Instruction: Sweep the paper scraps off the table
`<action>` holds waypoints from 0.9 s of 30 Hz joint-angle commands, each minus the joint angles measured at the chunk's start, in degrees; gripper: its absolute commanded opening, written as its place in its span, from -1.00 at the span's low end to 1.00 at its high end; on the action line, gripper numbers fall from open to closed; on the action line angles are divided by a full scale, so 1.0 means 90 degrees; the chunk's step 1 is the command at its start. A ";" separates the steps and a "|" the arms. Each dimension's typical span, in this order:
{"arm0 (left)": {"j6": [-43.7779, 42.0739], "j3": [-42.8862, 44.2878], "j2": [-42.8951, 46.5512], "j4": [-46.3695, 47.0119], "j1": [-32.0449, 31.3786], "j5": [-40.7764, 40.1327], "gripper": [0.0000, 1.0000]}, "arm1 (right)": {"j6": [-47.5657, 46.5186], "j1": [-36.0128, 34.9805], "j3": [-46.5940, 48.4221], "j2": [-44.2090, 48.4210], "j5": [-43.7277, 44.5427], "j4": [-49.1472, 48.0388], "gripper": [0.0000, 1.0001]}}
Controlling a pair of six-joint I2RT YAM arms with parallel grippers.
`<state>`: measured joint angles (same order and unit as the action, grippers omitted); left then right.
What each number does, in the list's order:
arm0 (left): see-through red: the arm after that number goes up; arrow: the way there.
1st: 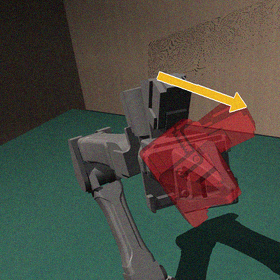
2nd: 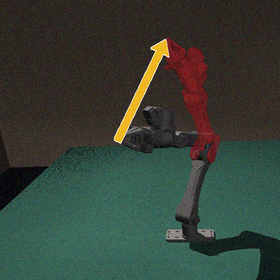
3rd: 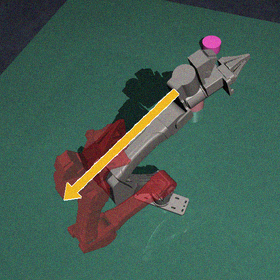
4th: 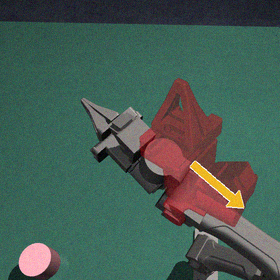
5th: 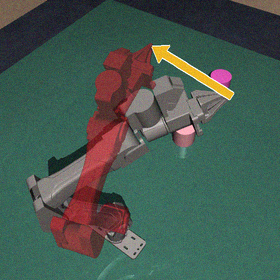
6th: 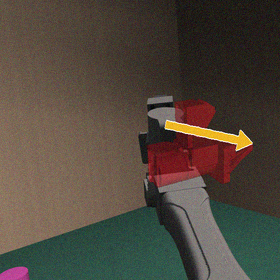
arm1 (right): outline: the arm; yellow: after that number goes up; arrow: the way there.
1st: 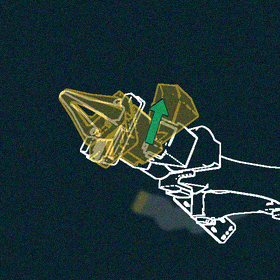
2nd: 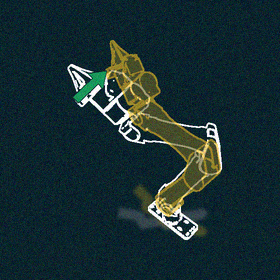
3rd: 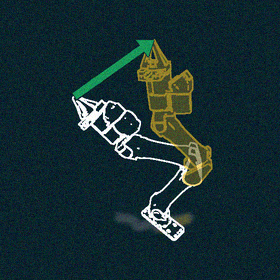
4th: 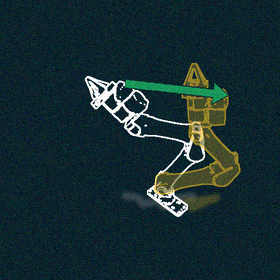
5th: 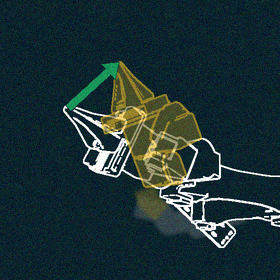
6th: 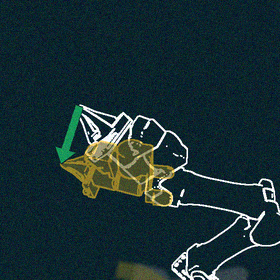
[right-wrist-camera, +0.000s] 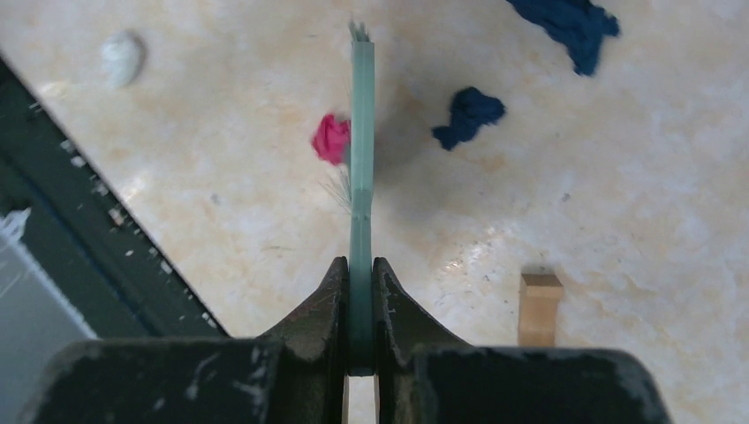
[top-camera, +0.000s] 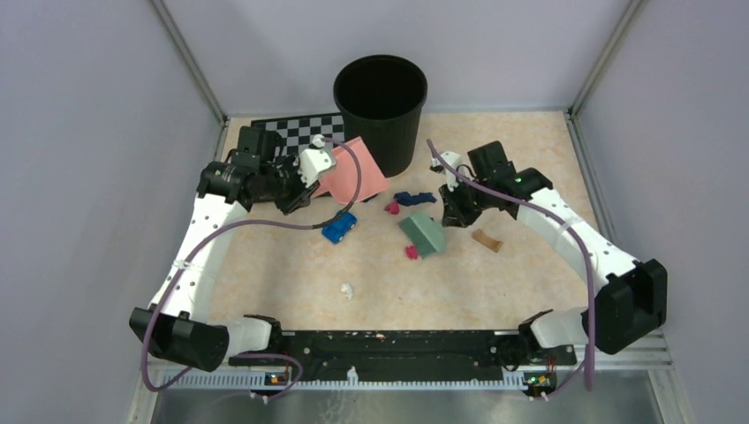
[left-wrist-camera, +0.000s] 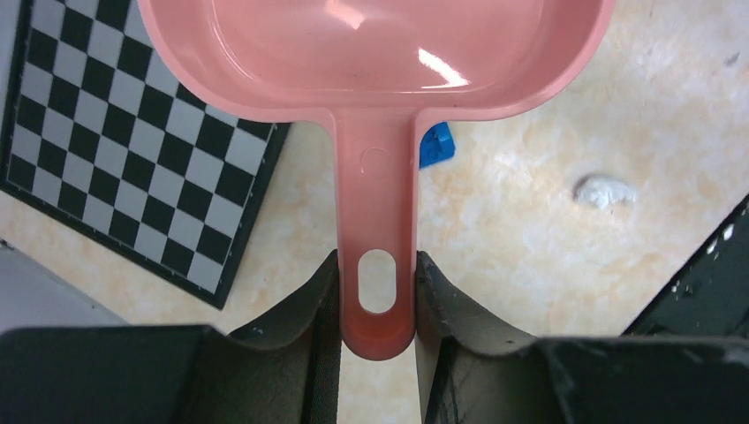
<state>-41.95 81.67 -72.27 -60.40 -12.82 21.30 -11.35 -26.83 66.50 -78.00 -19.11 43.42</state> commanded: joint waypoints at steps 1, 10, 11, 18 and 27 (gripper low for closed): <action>-0.0589 0.0356 0.0004 -0.0805 -0.0021 -0.0499 -1.00 | -0.1091 -0.0044 0.0680 0.0397 -0.1639 0.0885 -1.00; -0.1638 0.0170 0.0179 -0.0197 0.0028 -0.2977 -1.00 | -0.0776 -0.0457 0.1701 -0.0731 -0.2606 0.0775 -1.00; -0.1659 0.0201 0.0169 -0.0135 0.0071 -0.3126 -1.00 | -0.0791 -0.0552 0.1869 -0.0956 -0.2669 0.0841 -1.00; -0.1295 0.0504 0.0215 -0.0861 0.0222 -0.3401 -1.00 | 0.0372 -0.0944 0.2744 -0.2456 -0.3523 0.0462 -1.00; -0.1676 0.0279 0.0540 -0.1390 0.0243 -0.3401 -1.00 | 0.2423 -0.1318 0.2225 -0.3292 -0.3807 -0.0744 -1.00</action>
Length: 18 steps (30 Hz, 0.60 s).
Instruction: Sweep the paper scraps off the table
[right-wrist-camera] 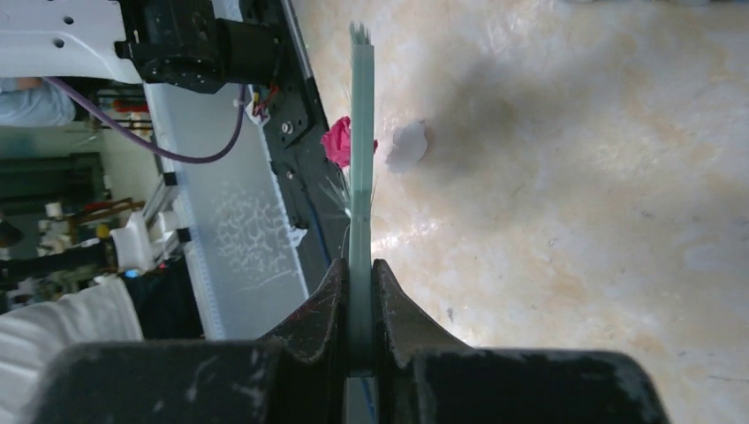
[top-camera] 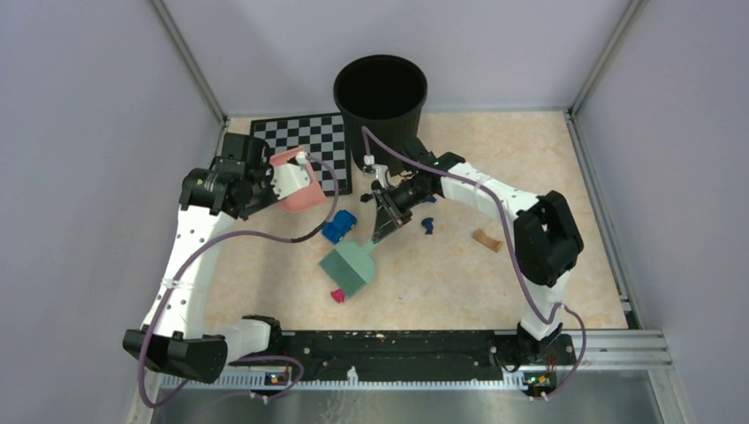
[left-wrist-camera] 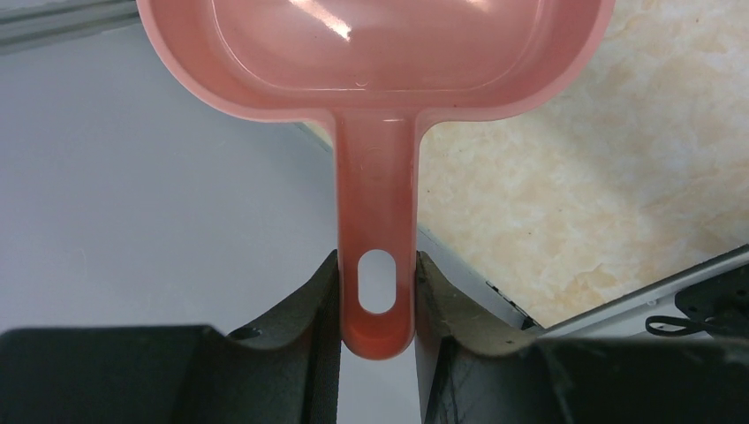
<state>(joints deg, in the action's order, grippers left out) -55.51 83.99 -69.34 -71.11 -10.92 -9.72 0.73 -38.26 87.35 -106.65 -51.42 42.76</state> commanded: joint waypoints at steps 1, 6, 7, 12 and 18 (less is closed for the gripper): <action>-0.0156 0.0036 0.0185 -0.0232 0.0031 0.0137 -1.00 | 0.1144 -0.0064 -0.0097 -0.0149 -0.0009 -0.0666 -1.00; -0.0122 0.0088 -0.0074 -0.0639 -0.0004 0.1160 -1.00 | 0.0768 -0.0316 -0.0207 -0.0029 0.2061 -0.0315 -1.00; -0.0136 0.0051 -0.0121 -0.0729 -0.0007 0.1580 -1.00 | 0.0639 -0.0352 -0.0262 0.0091 0.2445 -0.0237 -1.00; -0.0112 -0.0589 -0.0294 -0.0905 -0.0576 0.2463 -1.00 | -0.0038 -0.0102 -0.0461 0.1047 0.3571 0.0331 -1.00; -0.0189 -0.1165 -0.0466 -0.0971 -0.1260 0.2702 -1.00 | -0.0668 0.0891 -0.0656 0.2033 0.3807 0.0914 -1.00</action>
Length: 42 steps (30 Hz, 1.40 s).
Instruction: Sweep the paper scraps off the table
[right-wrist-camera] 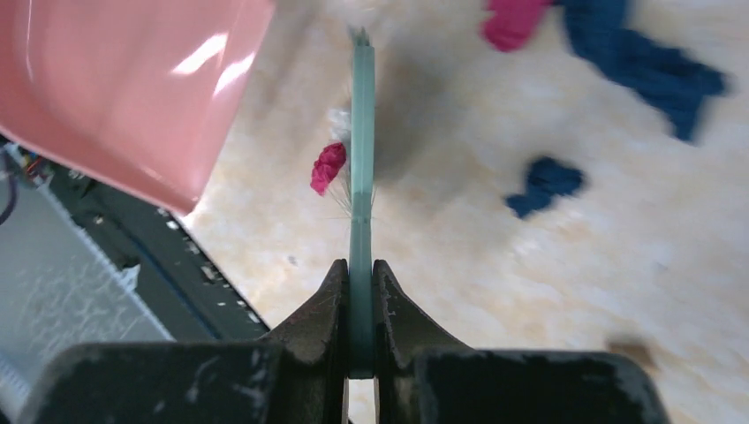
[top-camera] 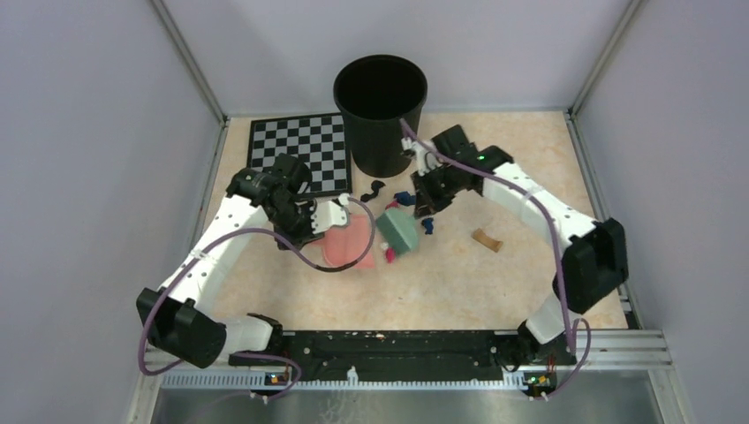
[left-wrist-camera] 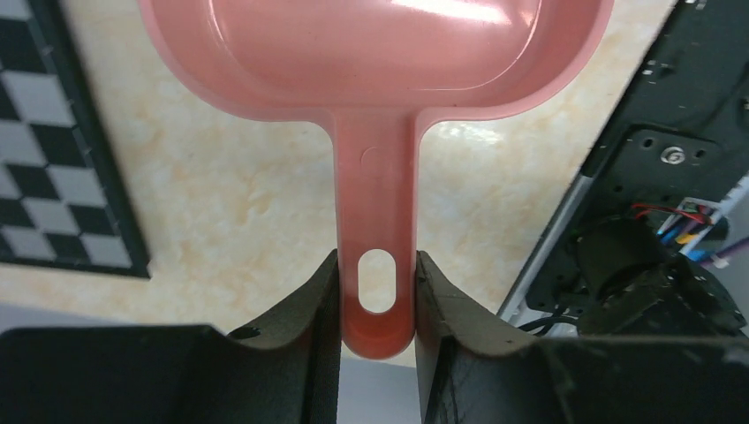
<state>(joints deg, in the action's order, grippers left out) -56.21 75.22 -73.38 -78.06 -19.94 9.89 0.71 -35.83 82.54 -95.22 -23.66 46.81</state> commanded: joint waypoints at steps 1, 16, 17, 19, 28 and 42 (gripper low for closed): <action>-0.0142 -0.0259 -0.0016 -0.0199 -0.0329 0.0588 -1.00 | -0.0783 0.0711 -0.0151 0.0901 0.0679 0.0533 -1.00; 0.1871 -0.0998 -0.1033 0.1591 -0.1739 0.0384 -1.00 | -0.1333 0.0847 0.1205 0.1241 0.1817 0.1543 -1.00; 0.1967 -0.0974 -0.1106 0.1682 -0.1748 0.0300 -1.00 | -0.1417 0.0847 0.1159 0.1220 0.2258 0.1444 -1.00; 0.2132 -0.0881 -0.1262 0.1769 -0.1749 0.0148 -1.00 | -0.1558 0.0847 0.1088 0.1117 0.2923 0.1304 -1.00; 0.2660 -0.0443 -0.2252 0.2156 -0.1883 -0.0317 -1.00 | -0.0808 0.0771 0.1098 0.0078 0.2887 0.1192 -1.00; 0.2996 0.0045 -0.2794 0.2560 -0.2022 -0.0157 -1.00 | 0.0663 0.0315 0.2004 -0.0083 0.0602 0.1502 -1.00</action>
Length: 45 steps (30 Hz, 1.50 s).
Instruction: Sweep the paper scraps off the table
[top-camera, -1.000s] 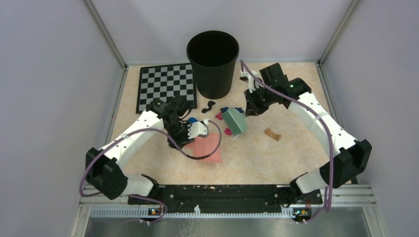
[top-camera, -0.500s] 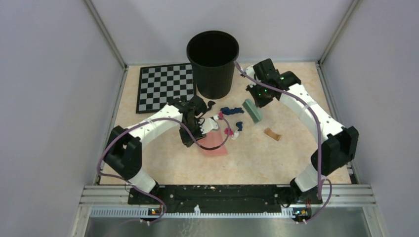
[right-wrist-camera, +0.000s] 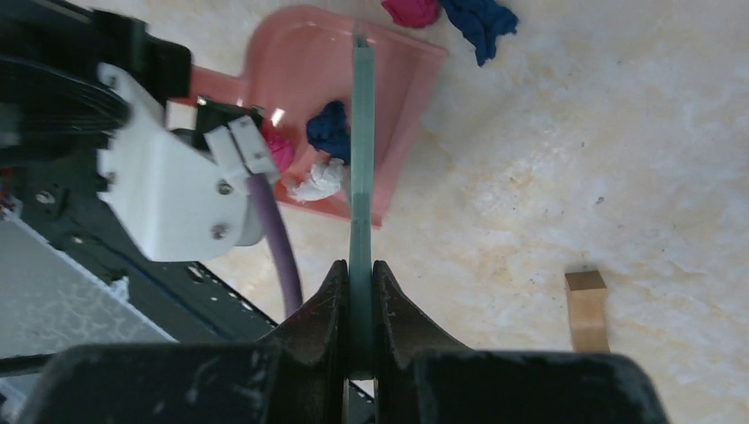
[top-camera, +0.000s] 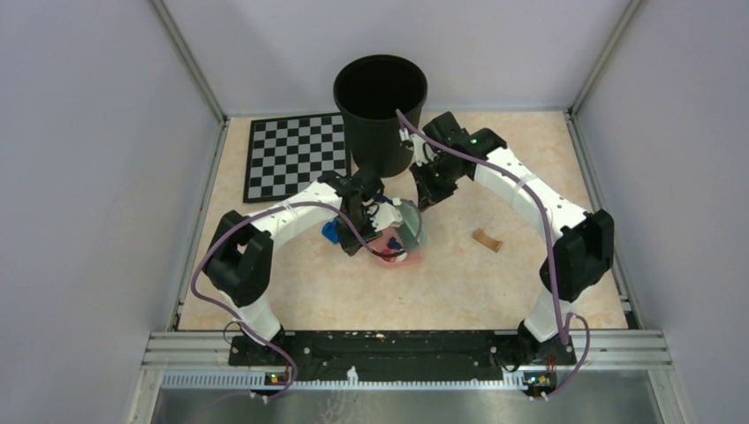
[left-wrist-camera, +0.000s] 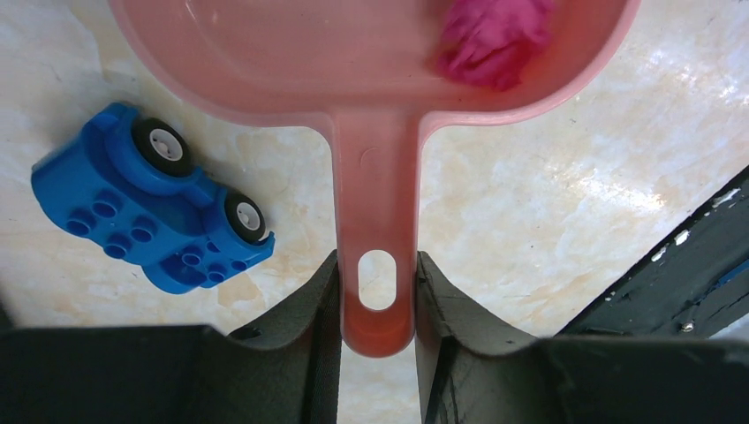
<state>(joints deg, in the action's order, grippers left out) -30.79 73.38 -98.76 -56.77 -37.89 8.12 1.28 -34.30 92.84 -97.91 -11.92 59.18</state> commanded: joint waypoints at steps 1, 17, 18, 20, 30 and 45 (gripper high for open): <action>0.0164 0.0233 0.0075 0.0197 -0.0032 0.0000 -1.00 | 0.0565 0.0194 0.1013 0.0236 -0.0660 0.0198 -1.00; 0.0242 -0.0274 0.1039 -0.0815 0.0091 -0.0397 -1.00 | -0.1074 0.0521 0.1884 -0.0357 0.1267 -0.0083 -1.00; 0.0289 -0.0340 0.1084 -0.0836 0.0148 -0.0428 -1.00 | -0.1091 0.0499 0.1934 -0.0447 0.1141 -0.0098 -1.00; 0.0321 -0.0443 0.1150 -0.0862 0.0255 -0.0454 -1.00 | -0.1129 0.0399 0.2054 -0.0563 0.1030 -0.0119 -1.00; 0.0447 -0.0289 0.0640 -0.0471 0.0543 -0.0424 -1.00 | -0.1627 -0.0468 0.1780 -0.1208 0.1561 -0.0189 -1.00; 0.0423 0.0023 0.0256 0.0209 0.0547 0.0168 -1.00 | -0.0408 -0.0271 0.2098 -0.0347 -0.0469 0.0652 -1.00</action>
<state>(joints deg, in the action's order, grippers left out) -27.09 73.73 -98.85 -59.42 -33.04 7.88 -6.94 -38.35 107.07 -106.94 -12.86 63.29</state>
